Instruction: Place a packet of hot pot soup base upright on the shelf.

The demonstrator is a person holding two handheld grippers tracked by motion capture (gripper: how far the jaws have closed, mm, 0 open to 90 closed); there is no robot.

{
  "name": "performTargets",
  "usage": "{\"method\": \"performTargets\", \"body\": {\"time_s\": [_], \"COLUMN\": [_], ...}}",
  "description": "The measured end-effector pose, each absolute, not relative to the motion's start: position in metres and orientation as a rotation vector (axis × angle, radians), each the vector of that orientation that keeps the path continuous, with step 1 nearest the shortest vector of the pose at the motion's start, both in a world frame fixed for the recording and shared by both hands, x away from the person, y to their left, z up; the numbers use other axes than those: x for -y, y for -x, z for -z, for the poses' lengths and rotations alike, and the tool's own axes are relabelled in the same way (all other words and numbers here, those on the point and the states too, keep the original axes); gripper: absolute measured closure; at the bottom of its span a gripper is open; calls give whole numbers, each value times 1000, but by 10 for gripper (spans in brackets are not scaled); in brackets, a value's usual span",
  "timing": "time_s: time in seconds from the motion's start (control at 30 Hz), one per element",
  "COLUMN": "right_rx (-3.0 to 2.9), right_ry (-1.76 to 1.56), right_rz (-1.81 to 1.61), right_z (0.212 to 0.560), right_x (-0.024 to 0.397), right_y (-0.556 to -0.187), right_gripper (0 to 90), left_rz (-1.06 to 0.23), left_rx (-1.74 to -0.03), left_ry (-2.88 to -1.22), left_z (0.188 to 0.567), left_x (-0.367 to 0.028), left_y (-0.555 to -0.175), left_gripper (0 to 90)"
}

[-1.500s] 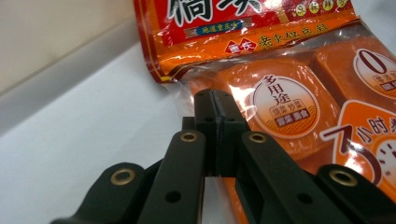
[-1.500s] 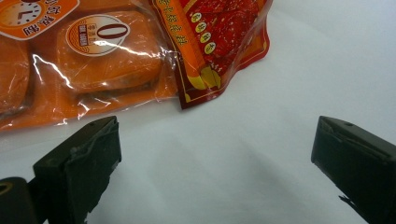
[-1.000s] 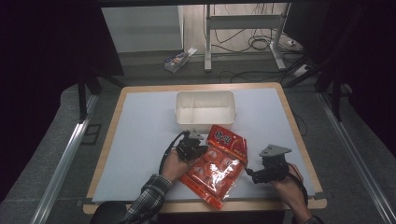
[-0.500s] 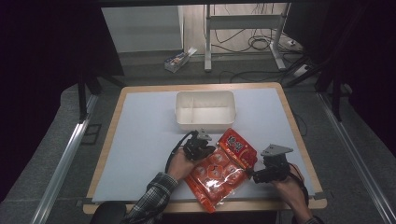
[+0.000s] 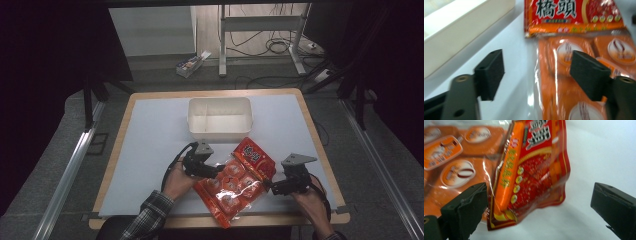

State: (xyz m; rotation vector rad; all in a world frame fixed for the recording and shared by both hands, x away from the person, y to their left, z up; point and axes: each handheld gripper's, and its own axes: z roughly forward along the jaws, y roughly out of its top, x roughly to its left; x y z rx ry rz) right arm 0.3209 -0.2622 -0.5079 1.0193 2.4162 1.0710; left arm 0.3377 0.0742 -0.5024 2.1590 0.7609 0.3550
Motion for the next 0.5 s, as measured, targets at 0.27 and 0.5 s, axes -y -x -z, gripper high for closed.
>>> {"method": "performTargets", "body": {"time_s": [0.27, 0.5], "right_rx": [-2436, -2434], "right_ry": [-1028, -1055], "right_rz": [-1057, -1041], "right_z": [509, 509], "right_x": [261, 260], "right_y": [-322, -322], "right_gripper": [12, 13], "left_rz": [-344, -410], "left_rx": [-837, -835], "left_ry": [-2101, -2100], "left_z": [500, 509], "left_x": [-106, -126], "left_y": [-312, -289], "left_gripper": [33, 19]}}
